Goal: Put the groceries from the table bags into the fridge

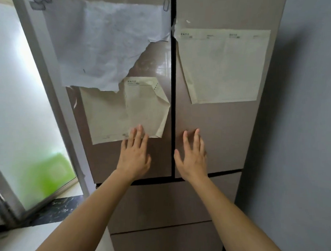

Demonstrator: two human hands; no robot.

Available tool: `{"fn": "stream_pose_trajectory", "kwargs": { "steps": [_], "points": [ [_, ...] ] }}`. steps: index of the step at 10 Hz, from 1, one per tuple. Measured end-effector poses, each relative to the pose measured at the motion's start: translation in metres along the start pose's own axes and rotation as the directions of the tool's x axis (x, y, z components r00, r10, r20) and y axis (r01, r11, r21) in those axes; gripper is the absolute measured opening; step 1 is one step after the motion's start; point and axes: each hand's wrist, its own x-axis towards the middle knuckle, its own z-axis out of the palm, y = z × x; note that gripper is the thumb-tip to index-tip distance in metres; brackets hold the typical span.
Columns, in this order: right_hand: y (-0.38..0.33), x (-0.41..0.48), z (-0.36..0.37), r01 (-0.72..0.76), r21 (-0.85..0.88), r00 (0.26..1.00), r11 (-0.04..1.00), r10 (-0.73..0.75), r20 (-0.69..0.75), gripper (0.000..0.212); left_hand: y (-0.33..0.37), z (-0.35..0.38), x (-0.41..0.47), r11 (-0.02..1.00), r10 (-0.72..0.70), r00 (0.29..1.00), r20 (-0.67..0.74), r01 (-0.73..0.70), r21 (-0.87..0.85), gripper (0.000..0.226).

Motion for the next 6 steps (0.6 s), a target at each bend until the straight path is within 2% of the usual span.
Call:
{"fn": "stream_pose_trajectory", "kwargs": {
  "steps": [2, 4, 5, 6],
  "points": [
    [-0.015, 0.015, 0.012, -0.044, -0.118, 0.999, 0.992, 0.044, -0.001, 0.09, -0.002, 0.001, 0.001, 1.0, -0.006, 0.999, 0.04, 0.006, 0.007, 0.083],
    [-0.011, 0.012, -0.012, 0.01, -0.154, 0.995, 0.988, 0.006, 0.104, 0.094, -0.002, 0.002, -0.001, 1.0, -0.015, 0.997, 0.072, 0.014, 0.022, 0.09],
    [-0.004, 0.011, -0.039, 0.014, -0.018, 0.973, 1.0, -0.009, 0.232, 0.086, 0.0, 0.0, -0.003, 1.0, -0.016, 0.994, 0.107, 0.013, 0.028, 0.094],
    [-0.006, 0.019, -0.079, 0.077, 0.257, 0.98, 0.963, -0.121, 0.159, 0.07, 0.001, 0.0, -0.003, 0.998, -0.038, 0.993, 0.113, 0.032, 0.048, 0.098]
  ]
}}
